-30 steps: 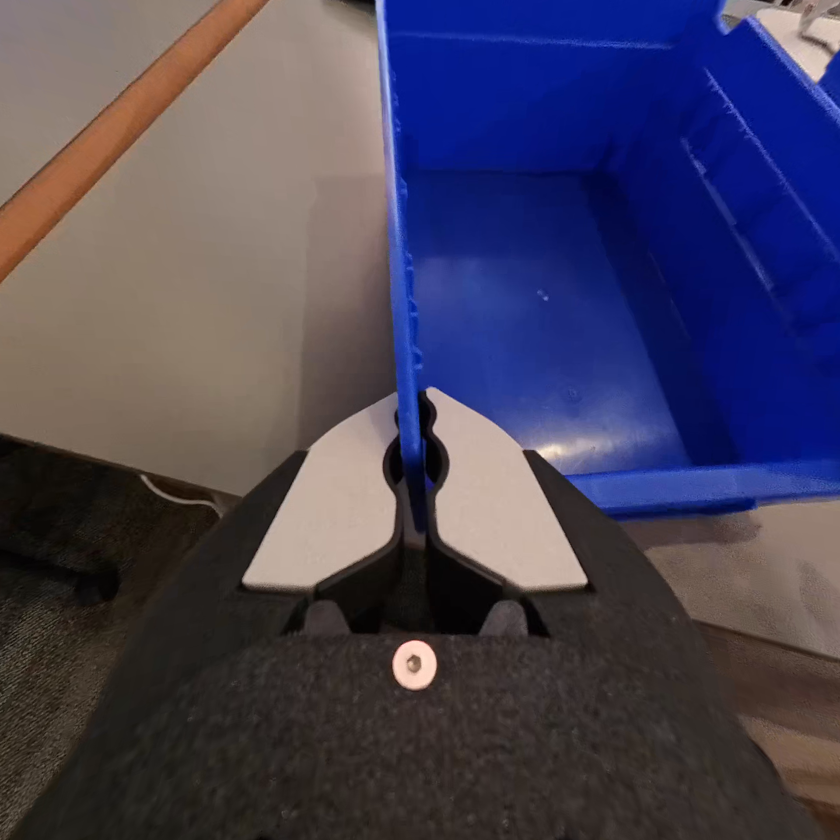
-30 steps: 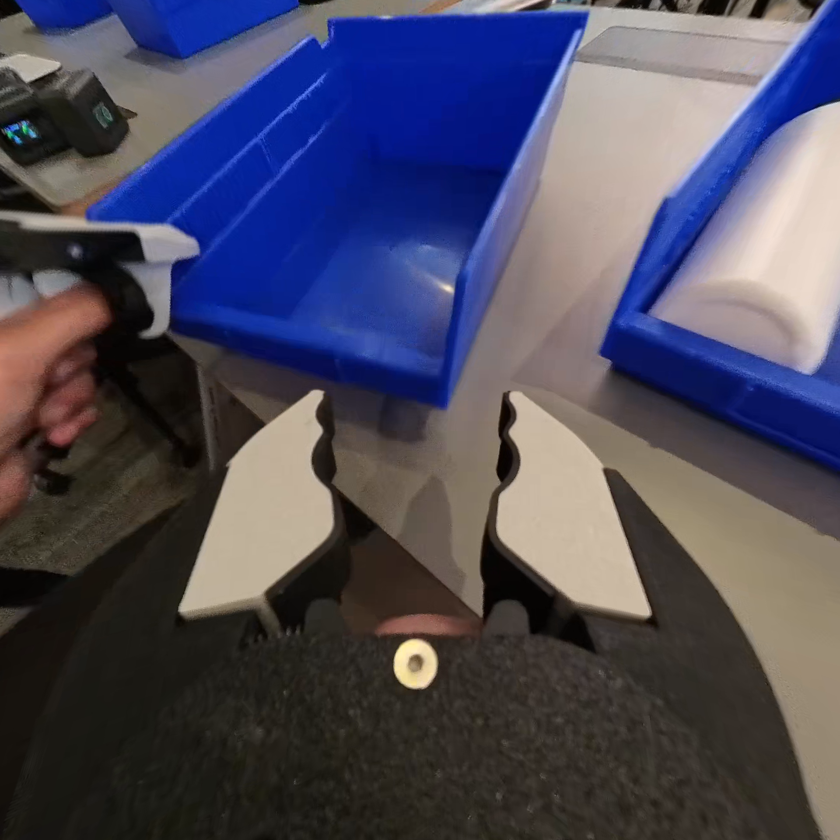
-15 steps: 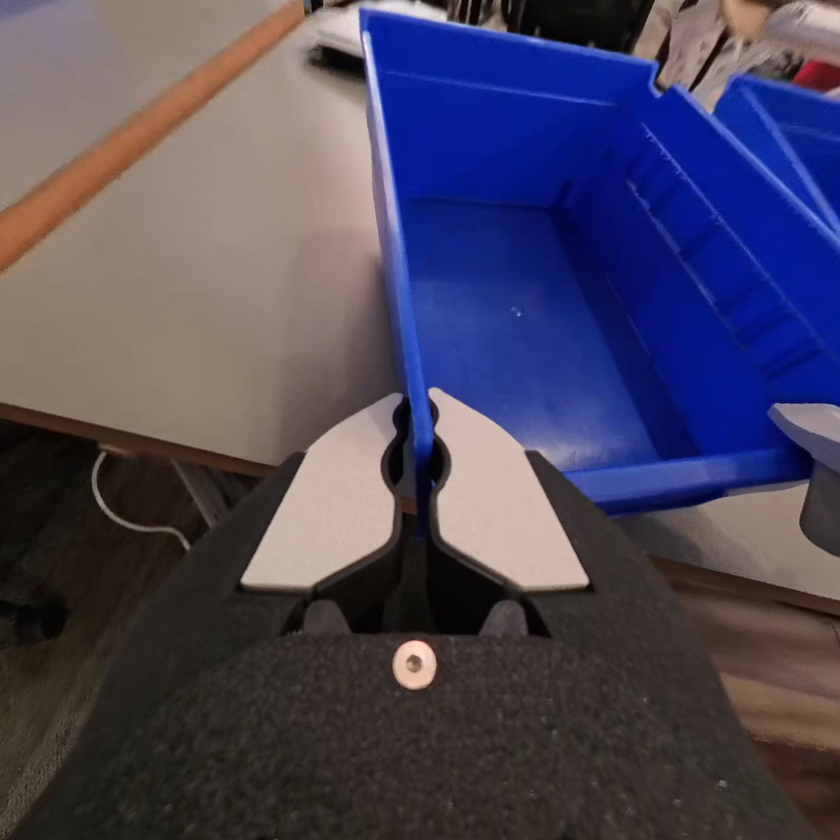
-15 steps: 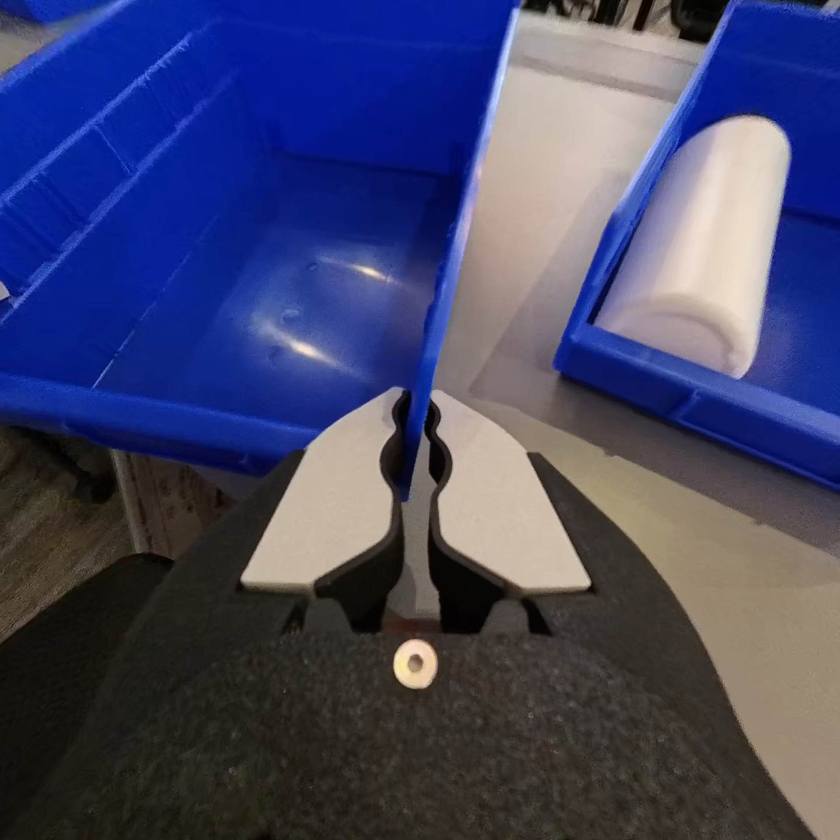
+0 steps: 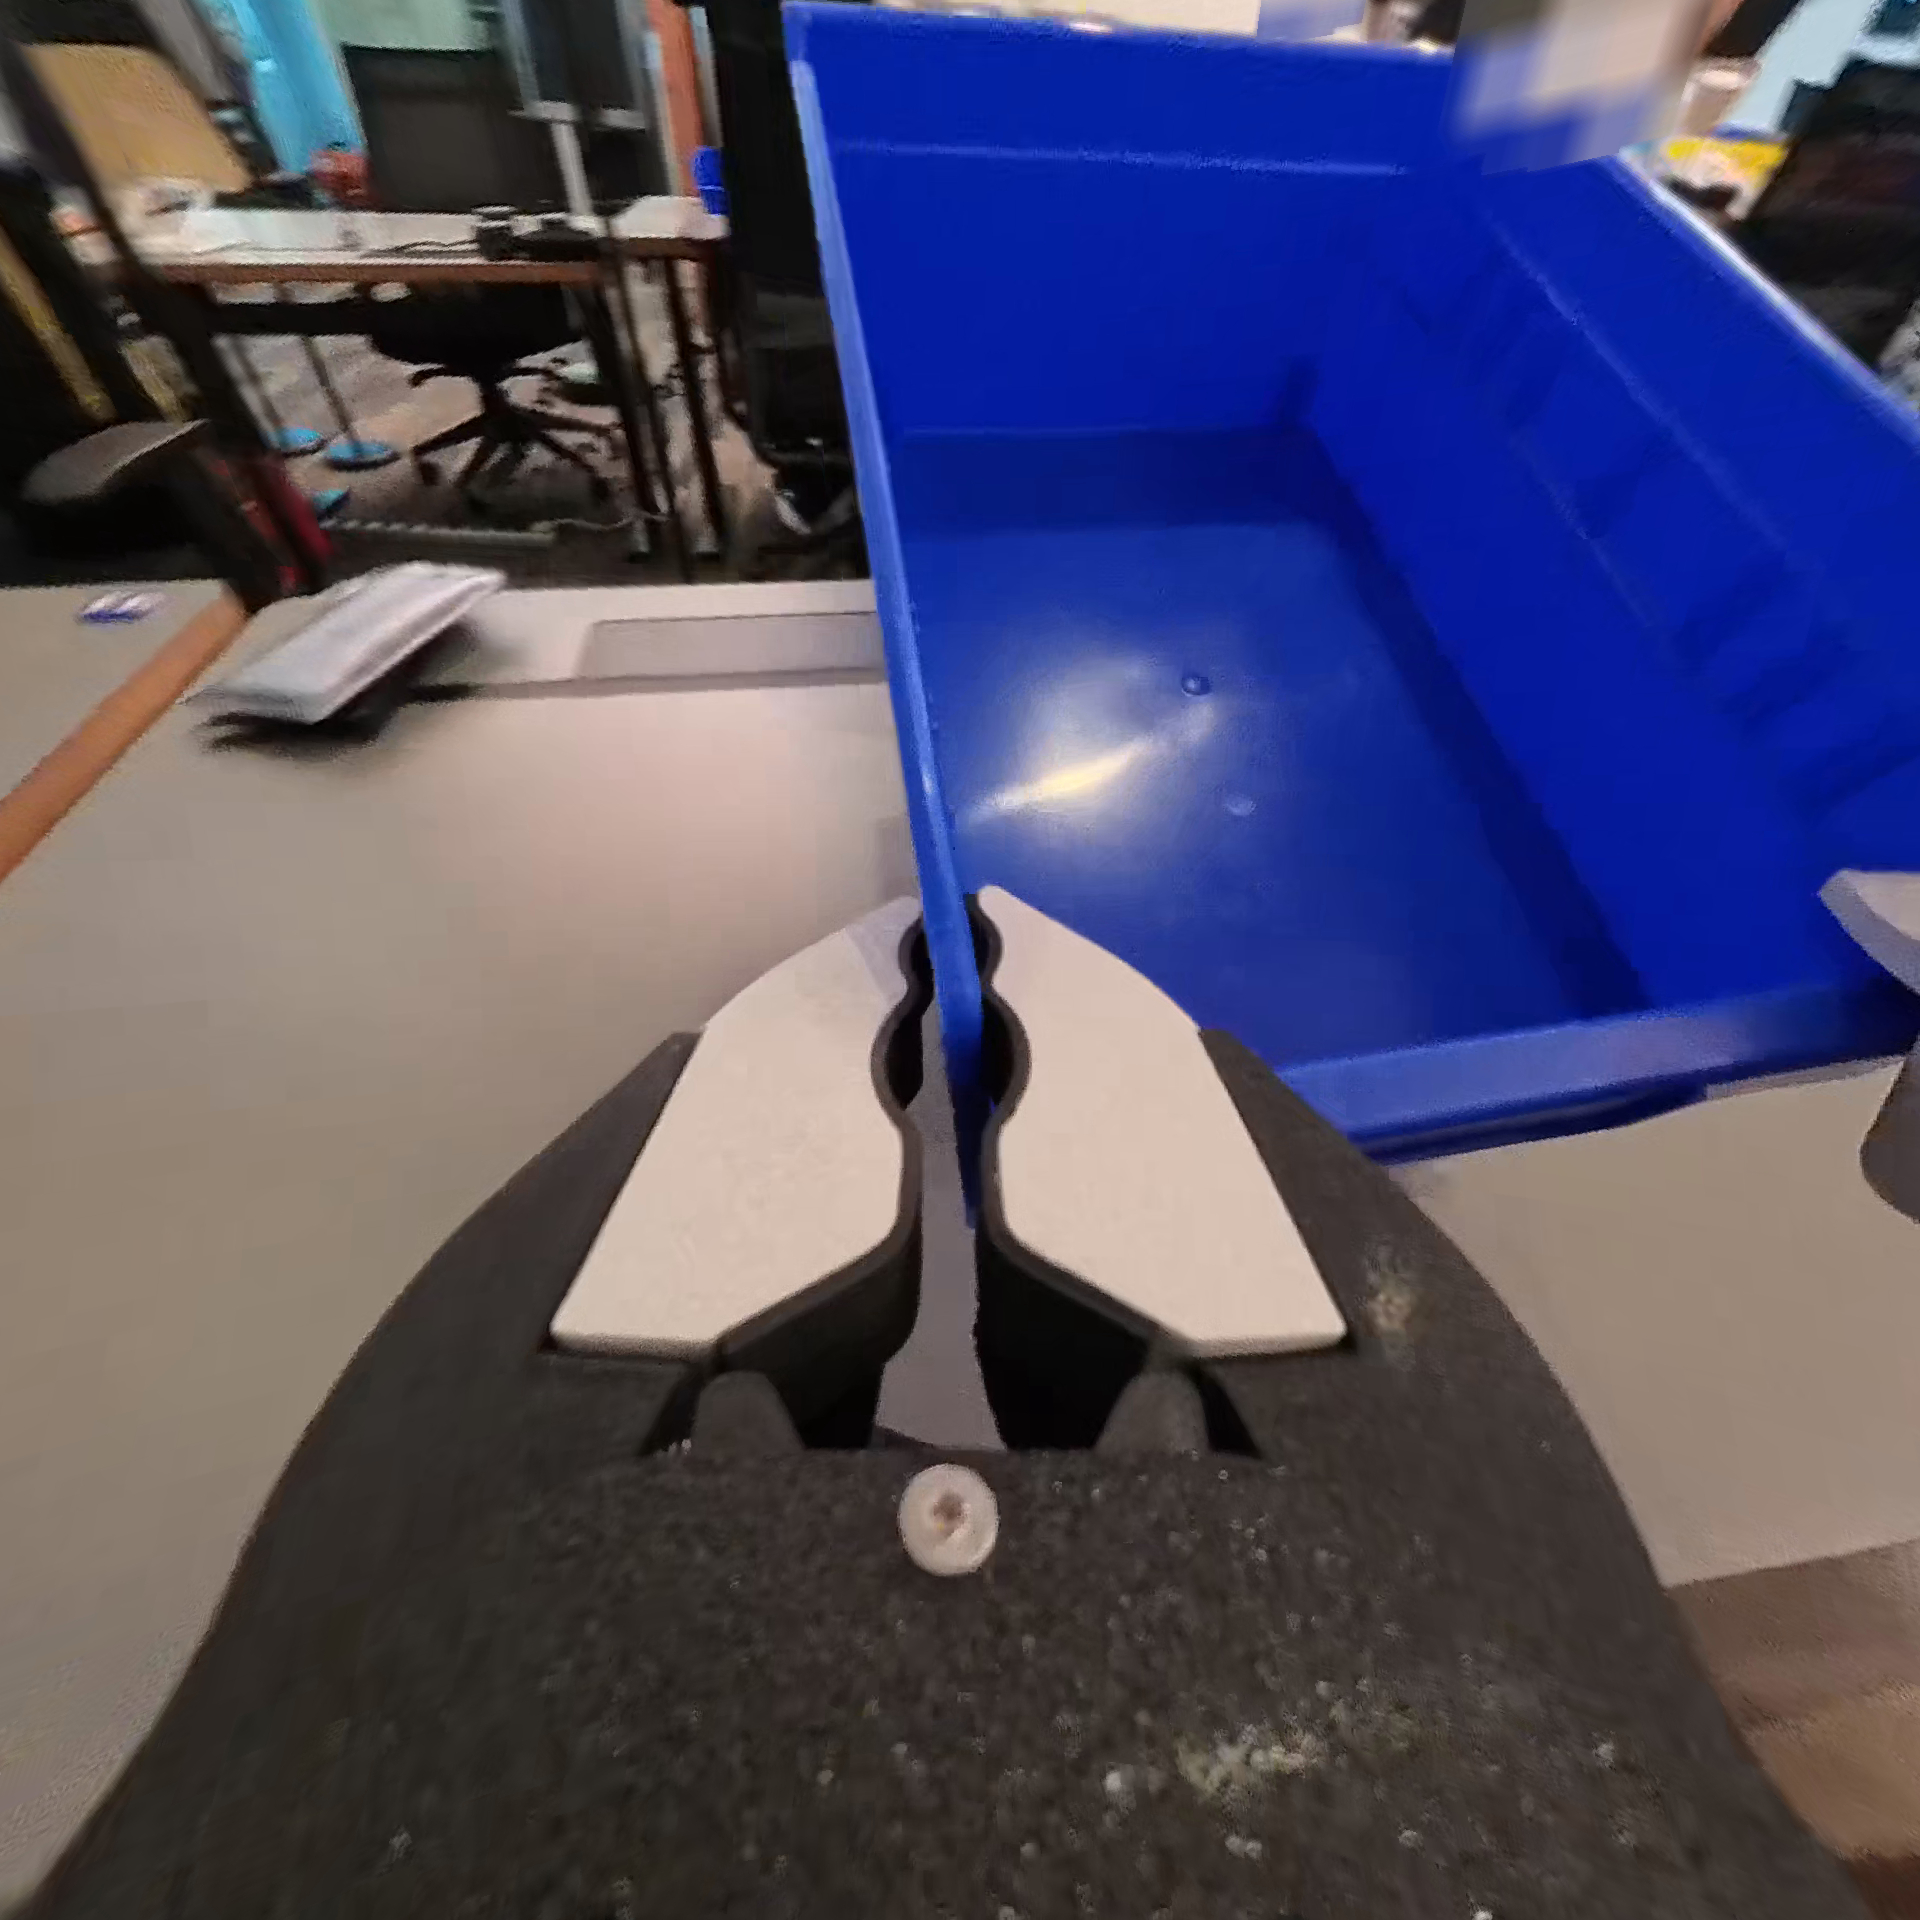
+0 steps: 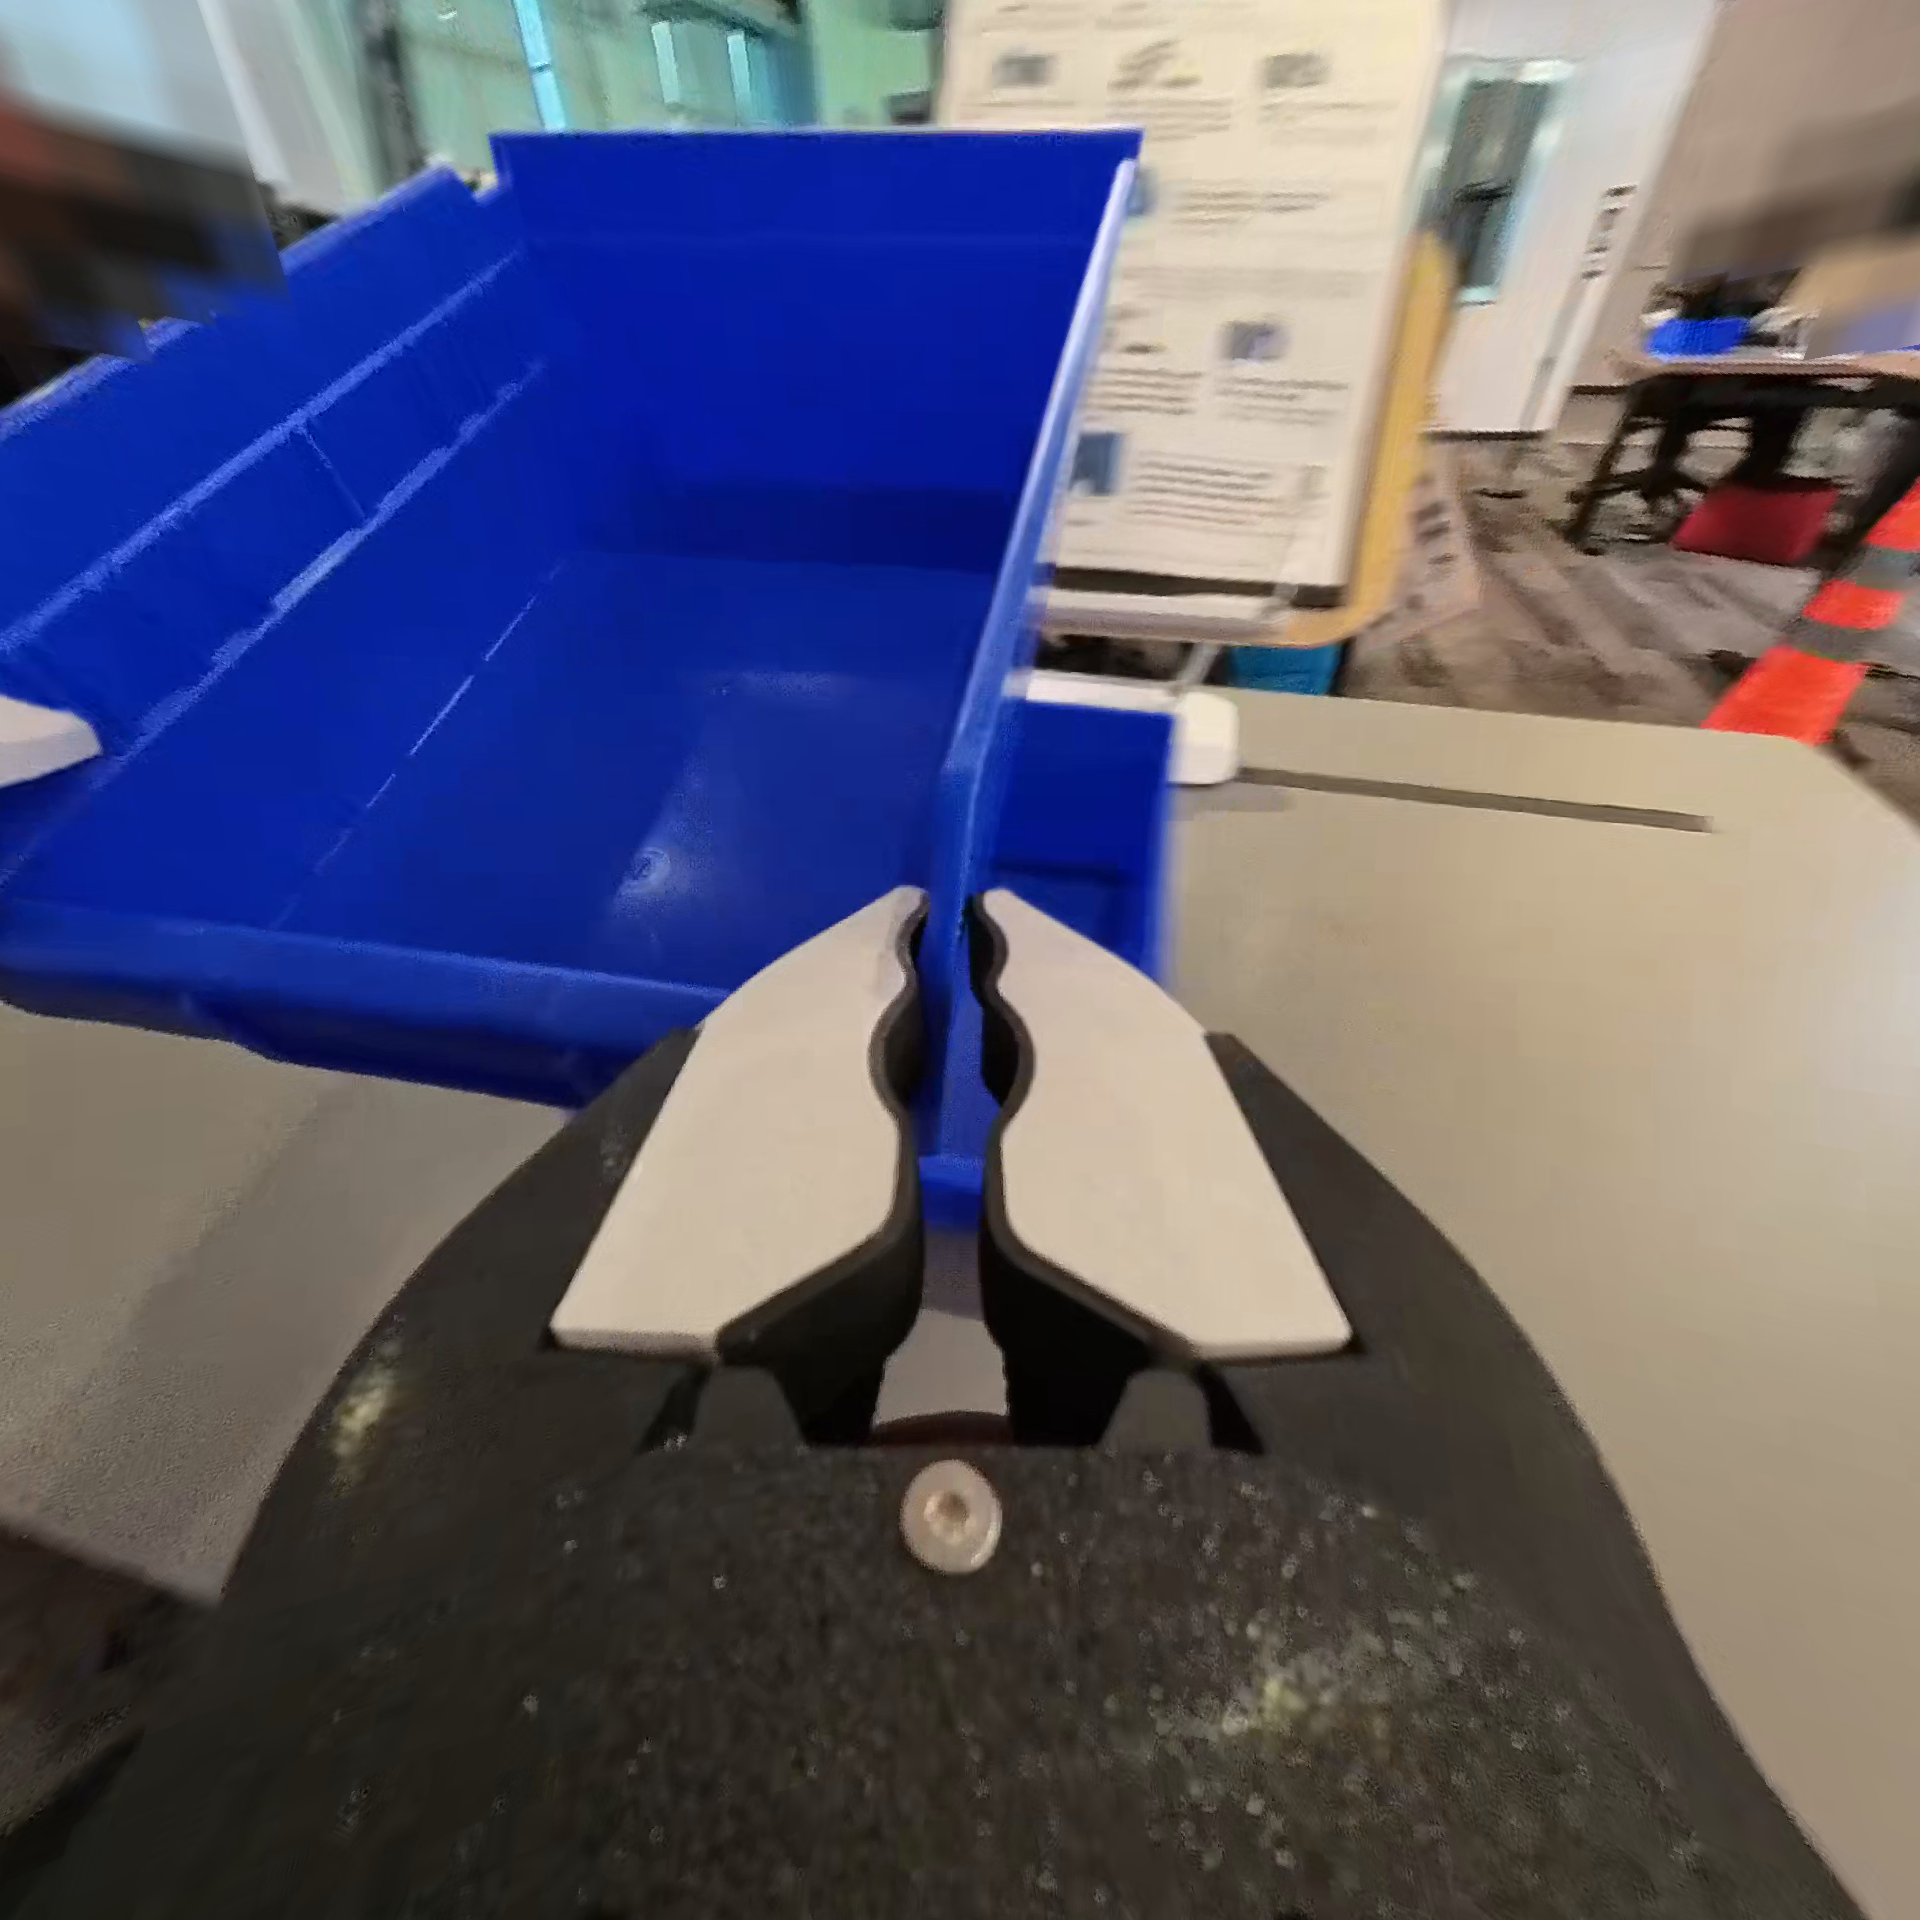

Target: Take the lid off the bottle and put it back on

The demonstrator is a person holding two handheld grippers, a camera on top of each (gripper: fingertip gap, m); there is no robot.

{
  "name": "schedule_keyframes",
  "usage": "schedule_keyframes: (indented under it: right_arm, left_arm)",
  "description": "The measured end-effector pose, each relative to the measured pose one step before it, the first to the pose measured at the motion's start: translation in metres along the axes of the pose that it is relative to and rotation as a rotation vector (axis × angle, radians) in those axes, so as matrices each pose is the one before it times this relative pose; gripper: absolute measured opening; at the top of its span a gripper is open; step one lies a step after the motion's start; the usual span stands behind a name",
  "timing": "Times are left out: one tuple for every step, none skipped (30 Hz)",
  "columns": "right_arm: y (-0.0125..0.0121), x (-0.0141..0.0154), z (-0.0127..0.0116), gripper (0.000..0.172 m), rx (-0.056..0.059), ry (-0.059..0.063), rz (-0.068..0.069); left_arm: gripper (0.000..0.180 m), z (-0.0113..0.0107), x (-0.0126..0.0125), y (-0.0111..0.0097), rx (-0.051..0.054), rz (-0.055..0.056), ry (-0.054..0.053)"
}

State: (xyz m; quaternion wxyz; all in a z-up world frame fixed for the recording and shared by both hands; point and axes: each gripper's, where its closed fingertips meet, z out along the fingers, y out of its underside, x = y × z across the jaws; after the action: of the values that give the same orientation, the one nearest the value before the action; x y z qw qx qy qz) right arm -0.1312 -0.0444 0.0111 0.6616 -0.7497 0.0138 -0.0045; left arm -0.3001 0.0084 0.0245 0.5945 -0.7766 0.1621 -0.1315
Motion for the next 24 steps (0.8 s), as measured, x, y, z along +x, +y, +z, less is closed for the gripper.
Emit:
schedule_keyframes:
  right_arm:
    - [-0.00215, 0.02892, -0.00117, 0.004, 0.0075, 0.0401, 0.0089]
    - [-0.00037, 0.02959, 0.00057, 0.004, 0.0043, 0.0367, 0.0089]
    - [0.00172, 0.02961, 0.00198, 0.004, -0.0004, 0.0310, 0.0099]
    - [0.00395, 0.02920, 0.00337, 0.004, -0.0058, 0.0256, 0.0070]
    - [0.00636, 0.02914, 0.00456, 0.004, -0.0122, 0.0238, 0.0066]
    - [0.00847, 0.02857, 0.00504, 0.004, -0.0183, 0.0207, 0.0165]
    - [0.01057, 0.02815, 0.00594, 0.004, -0.0255, 0.0255, 0.0172]
    - [0.01134, 0.02683, 0.00714, 0.003, -0.0232, 0.0310, 0.0159]
    - [0.01329, 0.02474, 0.00841, 0.003, -0.0347, 0.0321, 0.0015]
    - [0.01450, 0.02213, 0.00832, 0.003, -0.0472, 0.0270, -0.0090]
    - [0.01247, 0.01797, 0.00670, 0.002, -0.0348, 0.0076, 0.0214]
    - [0.01149, 0.01585, 0.00594, 0.002, -0.0311, 0.0015, 0.0420]
    - [0.00914, 0.01358, 0.00547, 0.002, -0.0254, 0.0061, 0.0397]
    - [0.00647, 0.01240, 0.00467, 0.002, -0.0289, 0.0182, 0.0142]
    - [0.00286, 0.01055, 0.00345, 0.002, -0.0212, 0.0228, -0.0047]
    - [-0.00054, 0.00753, 0.00257, 0.002, -0.0058, 0.0162, -0.0173]
    - [-0.00421, 0.00267, 0.00153, 0.002, 0.0221, 0.0008, -0.0278]
    - [-0.00031, 0.00201, 0.00240, 0.002, -0.0048, 0.0095, -0.0372]
    - [0.00077, 0.00016, 0.00324, 0.003, -0.0034, 0.0000, -0.0268]
    - [0.00158, 0.00006, 0.00338, 0.003, -0.0016, -0.0021, -0.0115]
    - [0.00162, -0.00052, 0.00320, 0.003, -0.0004, -0.0062, 0.0076]
    - [0.00158, -0.00088, 0.00300, 0.003, -0.0005, -0.0088, 0.0140]
    - [0.00180, -0.00005, 0.00295, 0.003, -0.0060, -0.0011, 0.0121]
    - [0.00055, -0.00003, 0.00240, 0.004, -0.0007, -0.0010, 0.0092]
  left_arm:
    - [0.004, 0.01467, 0.02640, -0.00407, -0.0062, 0.0236, 0.0238]
    - [0.004, 0.01584, 0.02645, -0.00280, -0.0076, 0.0227, 0.0223]
    - [0.004, 0.01696, 0.02592, -0.00151, -0.0102, 0.0184, 0.0212]
    - [0.004, 0.01769, 0.02553, -0.00010, -0.0132, 0.0102, 0.0200]
    - [0.004, 0.01808, 0.02534, 0.00134, -0.0164, 0.0065, 0.0198]
    - [0.004, 0.01841, 0.02472, 0.00295, -0.0190, 0.0087, 0.0175]
    - [0.004, 0.01876, 0.02372, 0.00433, -0.0214, 0.0117, 0.0133]
    - [0.004, 0.01840, 0.02198, 0.00581, -0.0243, 0.0137, 0.0080]
    - [0.004, 0.01626, 0.02054, 0.00635, -0.0226, 0.0073, 0.0080]
    - [0.005, 0.01225, 0.01860, 0.00610, -0.0187, -0.0001, 0.0077]
    - [0.005, 0.00986, 0.01591, 0.00688, -0.0190, -0.0049, 0.0060]
    - [0.006, 0.00933, 0.01377, 0.00803, -0.0180, -0.0137, 0.0100]
    - [0.007, 0.00955, 0.01126, 0.00893, -0.0164, -0.0140, 0.0090]
    - [0.007, 0.00946, 0.00909, 0.01027, -0.0261, -0.0067, 0.0091]
    - [0.007, 0.00892, 0.00692, 0.01021, -0.0298, -0.0096, 0.0122]
    - [0.006, 0.00706, 0.00406, 0.00786, -0.0170, -0.0118, 0.0081]
    - [0.005, 0.00409, 0.00149, 0.00420, 0.0029, -0.0040, -0.0018]
    - [0.005, 0.00219, 0.00054, 0.00170, 0.0074, 0.0036, -0.0054]
    - [0.005, 0.00144, -0.00053, 0.00085, 0.0018, 0.0056, -0.0081]
    - [0.006, 0.00131, -0.00058, 0.00035, -0.0012, -0.0010, -0.0008]
    - [0.007, 0.00170, -0.00078, 0.00028, -0.0020, -0.0091, 0.0053]
    - [0.008, 0.00165, -0.00045, 0.00012, -0.0004, -0.0112, 0.0125]
    - [0.009, 0.00120, 0.00031, -0.00090, 0.0016, -0.0090, 0.0179]
    - [0.011, 0.00097, 0.00015, -0.00069, -0.0033, -0.0080, 0.0135]
